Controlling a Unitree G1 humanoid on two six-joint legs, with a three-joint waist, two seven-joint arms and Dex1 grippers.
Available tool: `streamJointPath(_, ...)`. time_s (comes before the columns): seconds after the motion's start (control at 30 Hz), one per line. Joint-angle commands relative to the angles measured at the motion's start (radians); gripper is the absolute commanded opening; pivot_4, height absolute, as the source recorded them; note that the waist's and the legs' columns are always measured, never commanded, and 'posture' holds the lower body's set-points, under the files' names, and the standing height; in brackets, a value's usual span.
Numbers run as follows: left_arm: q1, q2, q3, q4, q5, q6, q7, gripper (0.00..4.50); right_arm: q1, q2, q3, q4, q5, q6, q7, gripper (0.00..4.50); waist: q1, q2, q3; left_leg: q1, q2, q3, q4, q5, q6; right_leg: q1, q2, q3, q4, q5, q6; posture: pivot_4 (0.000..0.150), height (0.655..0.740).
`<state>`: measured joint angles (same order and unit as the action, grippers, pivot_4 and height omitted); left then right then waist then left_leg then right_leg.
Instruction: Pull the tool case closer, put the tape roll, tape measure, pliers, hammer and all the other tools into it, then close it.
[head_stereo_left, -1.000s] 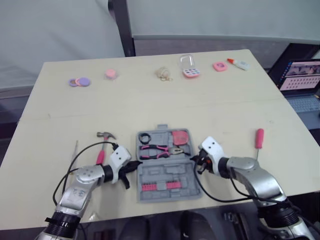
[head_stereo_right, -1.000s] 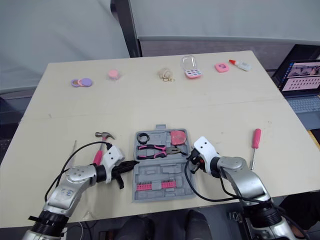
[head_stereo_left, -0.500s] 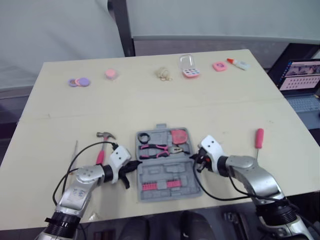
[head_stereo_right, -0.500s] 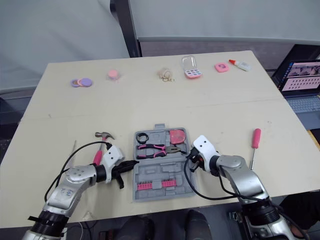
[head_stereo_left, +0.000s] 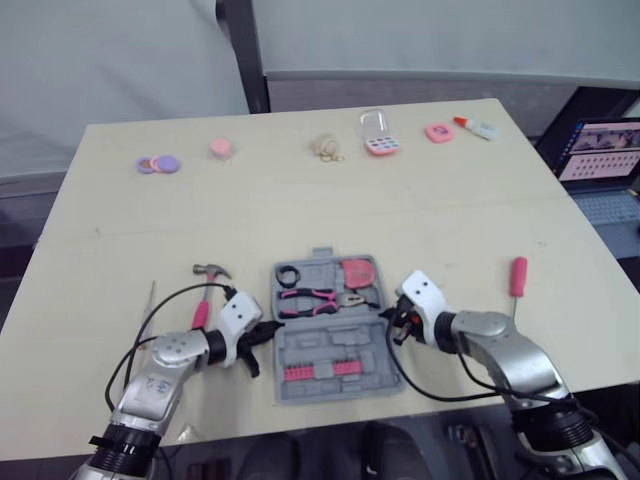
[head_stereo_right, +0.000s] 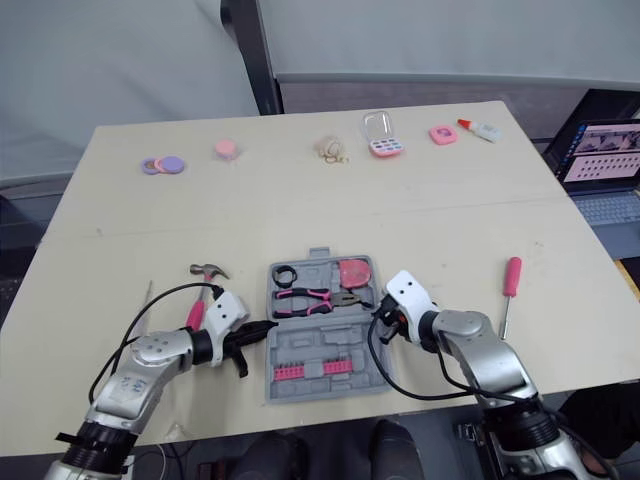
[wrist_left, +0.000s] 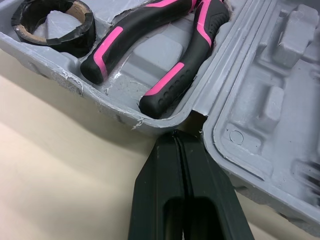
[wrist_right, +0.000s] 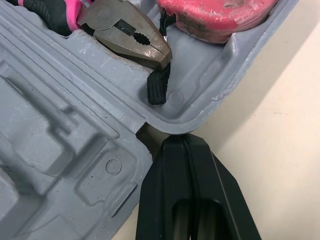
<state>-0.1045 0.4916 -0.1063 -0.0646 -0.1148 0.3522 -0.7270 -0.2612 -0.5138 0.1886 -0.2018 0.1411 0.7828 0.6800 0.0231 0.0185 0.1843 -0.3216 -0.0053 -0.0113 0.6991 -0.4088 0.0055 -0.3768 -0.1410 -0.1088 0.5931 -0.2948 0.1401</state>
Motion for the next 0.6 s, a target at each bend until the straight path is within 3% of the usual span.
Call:
streamJointPath(0.03, -0.007, 0.003, 0.008, 0.011, 0.032, 0.012, 0.053, 0.04, -0.008, 0.022, 0.021, -0.028, 0.013, -0.032, 0.005, 0.0, 0.0, 0.0, 0.0, 0.0, 0.0, 0.0, 0.0, 0.0, 0.0, 0.0, 0.0, 0.0, 0.0, 0.0, 0.0, 0.15, 0.74)
streamJointPath(0.6, -0.011, -0.002, 0.005, 0.005, 0.032, 0.023, 0.06, 0.04, -0.007, 0.026, 0.026, -0.033, 0.015, -0.029, 0.007, 0.0, 0.0, 0.0, 0.0, 0.0, 0.0, 0.0, 0.0, 0.0, 0.0, 0.0, 0.0, 0.0, 0.0, 0.0, 0.0, 0.15, 0.74)
